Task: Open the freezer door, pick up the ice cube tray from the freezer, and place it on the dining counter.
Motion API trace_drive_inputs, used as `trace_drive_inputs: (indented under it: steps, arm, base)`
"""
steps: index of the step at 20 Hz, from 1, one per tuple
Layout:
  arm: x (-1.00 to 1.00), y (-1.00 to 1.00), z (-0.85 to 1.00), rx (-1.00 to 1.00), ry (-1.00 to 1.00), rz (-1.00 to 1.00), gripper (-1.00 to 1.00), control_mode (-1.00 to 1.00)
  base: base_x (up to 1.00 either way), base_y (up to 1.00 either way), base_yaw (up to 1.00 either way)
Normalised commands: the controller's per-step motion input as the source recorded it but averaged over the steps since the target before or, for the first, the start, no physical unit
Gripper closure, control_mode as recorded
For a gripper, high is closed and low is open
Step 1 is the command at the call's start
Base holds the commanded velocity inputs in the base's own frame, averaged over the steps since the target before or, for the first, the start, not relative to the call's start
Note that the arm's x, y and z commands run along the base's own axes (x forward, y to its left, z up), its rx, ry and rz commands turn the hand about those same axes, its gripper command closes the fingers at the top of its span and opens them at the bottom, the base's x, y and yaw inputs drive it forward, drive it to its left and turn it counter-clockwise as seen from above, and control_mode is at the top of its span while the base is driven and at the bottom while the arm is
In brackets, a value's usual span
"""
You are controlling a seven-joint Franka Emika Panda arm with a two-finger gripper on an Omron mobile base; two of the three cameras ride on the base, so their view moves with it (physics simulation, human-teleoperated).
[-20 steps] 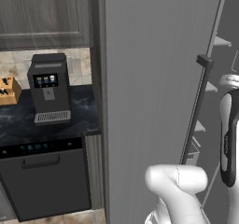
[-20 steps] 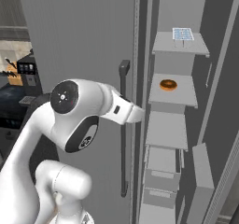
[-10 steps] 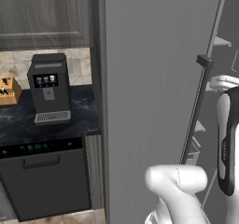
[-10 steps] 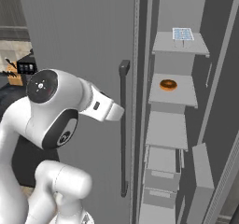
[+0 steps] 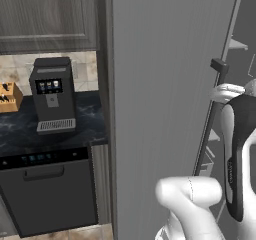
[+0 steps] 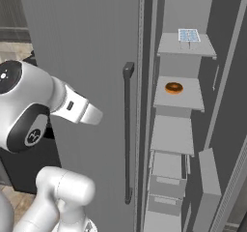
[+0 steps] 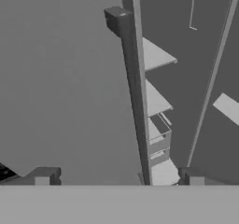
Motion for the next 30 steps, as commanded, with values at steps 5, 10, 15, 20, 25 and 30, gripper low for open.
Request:
trace_drive_inputs:
  steps: [5,10,15,20,25,30]
  arm:
    - [-0.06,0.37,0.02,0.0,0.13,0.07,-1.0,-1.0]
    - [-0.01,0.37,0.0,0.0,0.12,0.14,-1.0,-1.0]
    - [-0.1,0.47,0.0,-0.01,0.02,0.15,-1.0,-1.0]
    - [-0.07,0.36,-0.05,0.0,0.0,0.2,-1.0,-1.0]
    - [-0.1,0.09,-0.09,0.0,0.0,0.16,-1.0,-1.0]
    - [-0.14,0.02,-0.09,-0.02,-0.03,0.1,-1.0,-1.0]
  base:
    - [0.0,0.0,0.0]
    - [0.0,0.0,0.0]
    - [0.0,0.0,0.0]
    - [0.0,0.0,0.0]
    - [0.0,0.0,0.0]
    - [0.0,0.0,0.0]
